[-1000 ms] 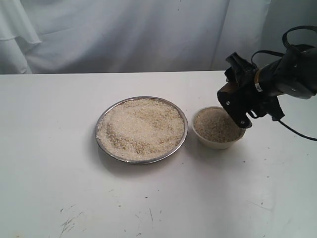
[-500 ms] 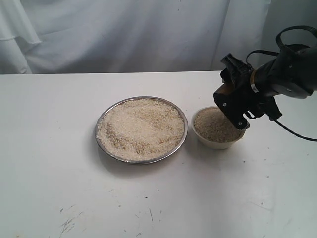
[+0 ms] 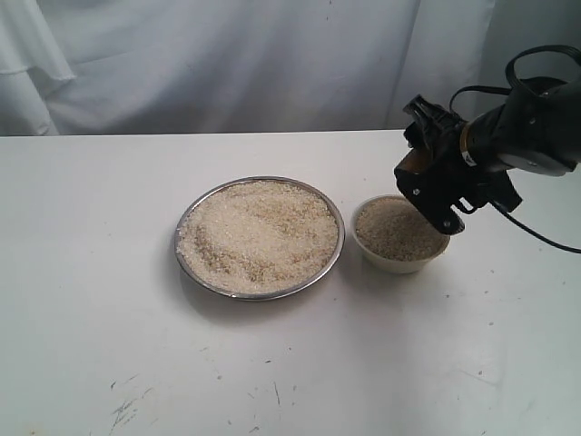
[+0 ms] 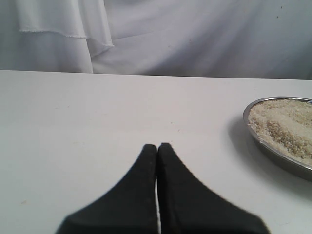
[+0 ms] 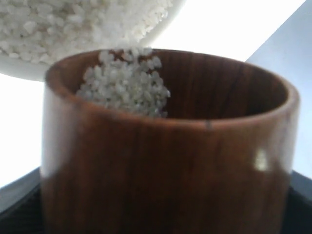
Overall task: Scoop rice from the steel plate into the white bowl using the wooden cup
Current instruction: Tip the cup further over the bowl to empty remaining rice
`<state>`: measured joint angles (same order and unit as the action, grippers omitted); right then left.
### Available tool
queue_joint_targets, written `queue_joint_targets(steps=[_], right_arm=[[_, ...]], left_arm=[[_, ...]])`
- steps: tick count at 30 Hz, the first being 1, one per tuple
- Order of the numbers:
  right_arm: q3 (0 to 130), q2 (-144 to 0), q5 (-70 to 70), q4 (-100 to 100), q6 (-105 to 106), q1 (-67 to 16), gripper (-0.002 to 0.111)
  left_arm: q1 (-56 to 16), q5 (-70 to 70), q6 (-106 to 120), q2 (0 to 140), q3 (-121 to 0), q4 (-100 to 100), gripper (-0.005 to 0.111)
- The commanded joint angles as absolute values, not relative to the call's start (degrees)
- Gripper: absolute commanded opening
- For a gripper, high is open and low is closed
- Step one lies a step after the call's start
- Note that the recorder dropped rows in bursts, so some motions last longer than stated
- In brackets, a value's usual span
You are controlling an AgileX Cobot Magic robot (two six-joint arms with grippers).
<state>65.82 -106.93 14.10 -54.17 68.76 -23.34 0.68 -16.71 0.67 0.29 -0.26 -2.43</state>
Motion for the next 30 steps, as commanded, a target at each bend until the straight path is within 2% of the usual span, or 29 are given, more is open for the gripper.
queue_joint_targets(steps=[1,24,30], right_arm=[[66.33,-106.20,13.61,-56.25,68.61,-23.97,0.000],[67.00,-106.31,16.76,-66.25,65.94,-26.47,0.000],[66.94,-106.31,22.44,-70.70,64.41,-28.42,0.000]], left_arm=[[0.60,-16.34,0.49,0.00,0.00,-2.48,0.000],[0.60,-16.34,0.49,0.00,0.00,-2.48,0.000],[0.60,-16.34,0.49,0.00,0.00,-2.48,0.000]])
